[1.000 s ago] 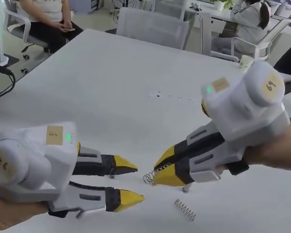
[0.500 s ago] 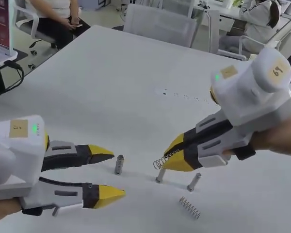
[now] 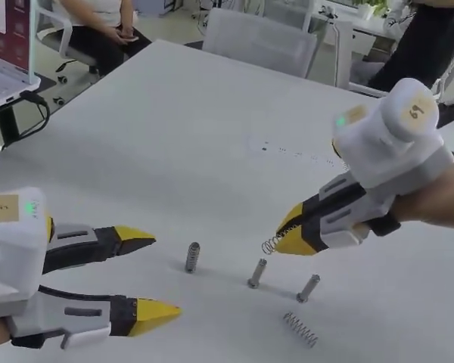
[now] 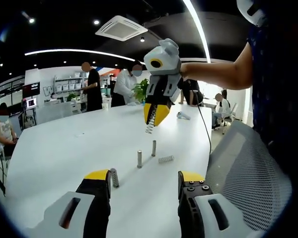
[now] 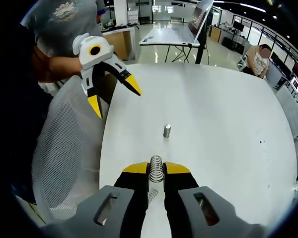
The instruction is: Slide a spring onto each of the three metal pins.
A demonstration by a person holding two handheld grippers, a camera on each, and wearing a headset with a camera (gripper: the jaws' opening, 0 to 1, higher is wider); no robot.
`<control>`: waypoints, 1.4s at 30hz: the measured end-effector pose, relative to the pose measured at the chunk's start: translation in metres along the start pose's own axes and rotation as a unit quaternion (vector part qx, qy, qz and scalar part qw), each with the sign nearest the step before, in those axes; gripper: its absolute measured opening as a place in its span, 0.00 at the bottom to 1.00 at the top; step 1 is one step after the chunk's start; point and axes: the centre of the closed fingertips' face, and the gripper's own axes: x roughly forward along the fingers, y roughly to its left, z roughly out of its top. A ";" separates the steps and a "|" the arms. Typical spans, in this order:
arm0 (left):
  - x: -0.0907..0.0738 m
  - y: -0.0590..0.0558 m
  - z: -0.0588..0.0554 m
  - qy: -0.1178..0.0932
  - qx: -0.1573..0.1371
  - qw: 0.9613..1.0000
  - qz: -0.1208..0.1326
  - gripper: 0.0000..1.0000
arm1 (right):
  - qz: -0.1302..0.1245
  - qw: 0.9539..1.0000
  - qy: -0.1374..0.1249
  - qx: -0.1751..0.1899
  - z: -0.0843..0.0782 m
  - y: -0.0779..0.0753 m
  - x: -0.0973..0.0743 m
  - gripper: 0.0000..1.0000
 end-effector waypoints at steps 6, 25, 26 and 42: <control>-0.001 -0.003 -0.002 0.003 0.004 1.000 0.003 0.53 | -0.008 0.998 0.057 -0.009 -0.012 -0.014 0.014 0.08; 0.002 -0.004 -0.007 0.009 0.002 1.000 0.001 0.55 | -0.002 0.986 0.160 -0.044 -0.041 -0.033 0.046 0.08; 0.002 -0.004 -0.007 0.009 0.002 1.000 0.002 0.55 | 0.000 0.986 0.161 -0.045 -0.042 -0.033 0.047 0.08; 0.002 -0.003 -0.010 0.011 0.001 1.000 0.003 0.54 | 0.013 0.983 0.178 -0.050 -0.045 -0.034 0.061 0.08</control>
